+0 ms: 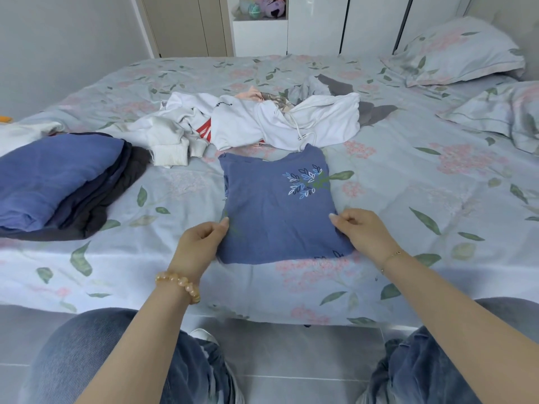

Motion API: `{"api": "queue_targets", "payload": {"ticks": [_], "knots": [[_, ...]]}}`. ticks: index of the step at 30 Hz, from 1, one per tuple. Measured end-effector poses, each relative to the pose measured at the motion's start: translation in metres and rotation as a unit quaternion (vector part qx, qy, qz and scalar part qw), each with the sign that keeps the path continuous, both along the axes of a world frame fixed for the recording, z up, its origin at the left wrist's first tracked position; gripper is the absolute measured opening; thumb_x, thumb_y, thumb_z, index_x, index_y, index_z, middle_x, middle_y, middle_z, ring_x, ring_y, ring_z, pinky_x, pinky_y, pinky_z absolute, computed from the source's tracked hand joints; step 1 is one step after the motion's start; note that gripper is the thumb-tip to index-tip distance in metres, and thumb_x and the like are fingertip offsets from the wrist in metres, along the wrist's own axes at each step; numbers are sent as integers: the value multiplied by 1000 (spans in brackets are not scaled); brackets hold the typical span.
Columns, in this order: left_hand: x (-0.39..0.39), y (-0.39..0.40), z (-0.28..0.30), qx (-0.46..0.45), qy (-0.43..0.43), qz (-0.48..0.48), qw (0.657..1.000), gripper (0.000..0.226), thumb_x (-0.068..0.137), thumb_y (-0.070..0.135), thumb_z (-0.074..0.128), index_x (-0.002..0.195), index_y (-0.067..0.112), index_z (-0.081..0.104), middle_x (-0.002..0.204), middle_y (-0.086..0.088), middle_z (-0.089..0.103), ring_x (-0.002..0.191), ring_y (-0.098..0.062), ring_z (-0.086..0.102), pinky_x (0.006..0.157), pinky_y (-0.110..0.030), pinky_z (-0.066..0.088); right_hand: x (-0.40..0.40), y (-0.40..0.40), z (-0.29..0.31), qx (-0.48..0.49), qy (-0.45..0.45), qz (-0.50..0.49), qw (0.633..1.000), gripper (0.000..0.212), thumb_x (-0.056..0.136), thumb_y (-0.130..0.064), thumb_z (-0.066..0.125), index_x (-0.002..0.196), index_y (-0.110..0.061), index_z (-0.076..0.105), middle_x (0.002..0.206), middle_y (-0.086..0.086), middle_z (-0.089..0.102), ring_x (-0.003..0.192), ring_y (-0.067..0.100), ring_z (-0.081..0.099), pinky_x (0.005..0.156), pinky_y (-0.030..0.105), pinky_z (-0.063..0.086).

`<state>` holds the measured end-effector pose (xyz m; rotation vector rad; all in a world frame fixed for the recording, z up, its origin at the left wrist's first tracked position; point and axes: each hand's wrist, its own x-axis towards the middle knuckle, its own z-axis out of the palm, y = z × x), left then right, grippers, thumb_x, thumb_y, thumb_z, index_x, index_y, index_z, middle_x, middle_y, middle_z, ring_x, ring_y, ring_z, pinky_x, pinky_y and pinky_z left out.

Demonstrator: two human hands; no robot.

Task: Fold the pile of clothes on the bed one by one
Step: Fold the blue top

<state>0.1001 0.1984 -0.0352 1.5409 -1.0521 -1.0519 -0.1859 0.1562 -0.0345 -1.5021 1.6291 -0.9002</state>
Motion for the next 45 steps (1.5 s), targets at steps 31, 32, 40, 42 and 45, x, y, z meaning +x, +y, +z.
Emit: {"api": "queue_targets", "payload": {"ticks": [31, 32, 40, 42, 45], "knots": [[-4, -147, 1, 170, 212, -49, 961, 38, 90, 45, 60, 109, 12, 67, 94, -6, 75, 84, -18, 71, 68, -30, 56, 27, -141, 15, 246, -296, 39, 922, 36, 88, -38, 68, 114, -13, 68, 106, 6, 73, 87, 19, 71, 72, 29, 59], [-6, -153, -2, 168, 203, -46, 964, 42, 89, 47, 61, 113, 12, 67, 102, -7, 74, 93, -22, 70, 78, -34, 55, 33, -147, 12, 240, -303, 37, 921, 36, 88, -36, 68, 115, -12, 67, 106, 7, 73, 85, 19, 71, 72, 29, 59], [-9, -148, 8, 47, 218, 4, 975, 30, 98, 34, 51, 123, 18, 58, 107, -3, 71, 93, -17, 69, 71, -29, 55, 47, -140, 26, 156, -322, 47, 932, 33, 95, -24, 61, 122, -5, 62, 99, 7, 73, 75, 17, 70, 64, 26, 59], [1, -130, 30, -1, 250, -5, 968, 33, 99, 32, 50, 127, 19, 57, 116, -3, 69, 102, -17, 68, 78, -31, 56, 53, -125, 46, 131, -342, 69, 928, 33, 95, -27, 60, 121, -9, 64, 105, 7, 73, 85, 20, 71, 72, 29, 59], [26, -97, 77, -68, 232, -44, 969, 33, 99, 33, 48, 129, 21, 56, 121, 2, 67, 110, -14, 65, 85, -28, 55, 68, -96, 78, 119, -381, 101, 911, 31, 93, -31, 60, 118, -15, 66, 111, 4, 72, 95, 22, 70, 79, 32, 58]]}}
